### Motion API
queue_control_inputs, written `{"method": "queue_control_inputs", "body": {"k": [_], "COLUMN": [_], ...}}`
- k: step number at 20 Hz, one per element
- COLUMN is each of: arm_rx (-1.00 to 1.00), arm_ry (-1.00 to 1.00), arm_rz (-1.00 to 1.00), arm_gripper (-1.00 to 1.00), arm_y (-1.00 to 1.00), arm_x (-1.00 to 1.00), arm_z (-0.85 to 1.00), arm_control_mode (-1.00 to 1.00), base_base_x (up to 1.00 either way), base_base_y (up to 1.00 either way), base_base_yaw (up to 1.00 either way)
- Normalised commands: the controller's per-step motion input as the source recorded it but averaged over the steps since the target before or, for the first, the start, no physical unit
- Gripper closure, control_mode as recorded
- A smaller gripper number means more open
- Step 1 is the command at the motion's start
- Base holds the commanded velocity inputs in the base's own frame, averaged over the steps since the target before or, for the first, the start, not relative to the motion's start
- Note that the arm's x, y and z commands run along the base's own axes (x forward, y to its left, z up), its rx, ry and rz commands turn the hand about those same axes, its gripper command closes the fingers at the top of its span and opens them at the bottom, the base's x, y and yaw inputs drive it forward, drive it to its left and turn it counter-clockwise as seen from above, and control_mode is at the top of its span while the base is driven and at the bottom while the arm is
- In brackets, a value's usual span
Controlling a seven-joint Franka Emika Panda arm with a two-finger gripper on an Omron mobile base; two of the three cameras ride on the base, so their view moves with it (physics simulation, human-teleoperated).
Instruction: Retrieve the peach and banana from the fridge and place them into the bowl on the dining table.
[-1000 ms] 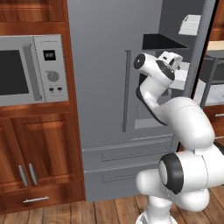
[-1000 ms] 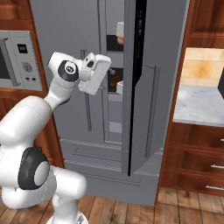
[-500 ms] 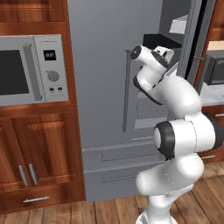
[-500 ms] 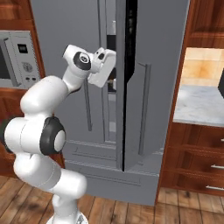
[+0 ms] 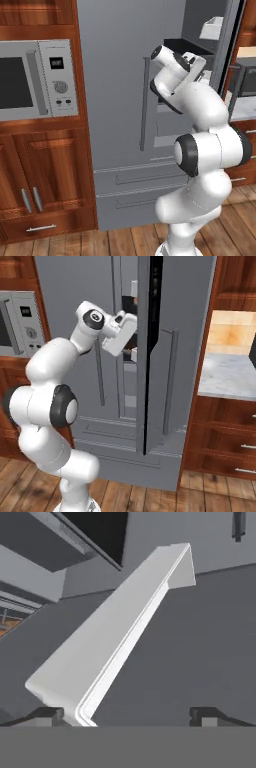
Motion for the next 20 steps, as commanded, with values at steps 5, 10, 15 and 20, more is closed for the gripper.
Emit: {"method": "queue_control_inputs", "body": {"k": [5,10,15,20], "arm_rx": [0.02,0.07,0.17,0.17], "arm_ry": [-0.01,-0.05,-0.01,0.00], "arm_rz": [-0.20,-0.17,-0.10,0.00], "arm_gripper": [-1.00,-1.00,-1.00,-1.00], "arm_y": [-1.00,-1.00,-1.00,-0.37], "arm_x": [-1.00,-0.97,-0.59,-0.06], "arm_z": [-0.17,-0.10,-0.16,-0.17], "arm_control_mode": [-1.00,-1.00,-1.00,-1.00], "base_base_x": [0.00,0.00,0.00,0.00], "base_base_y": [0.00,0.00,0.00,0.00], "base_base_yaw": [0.00,0.00,0.00,0.00]}}
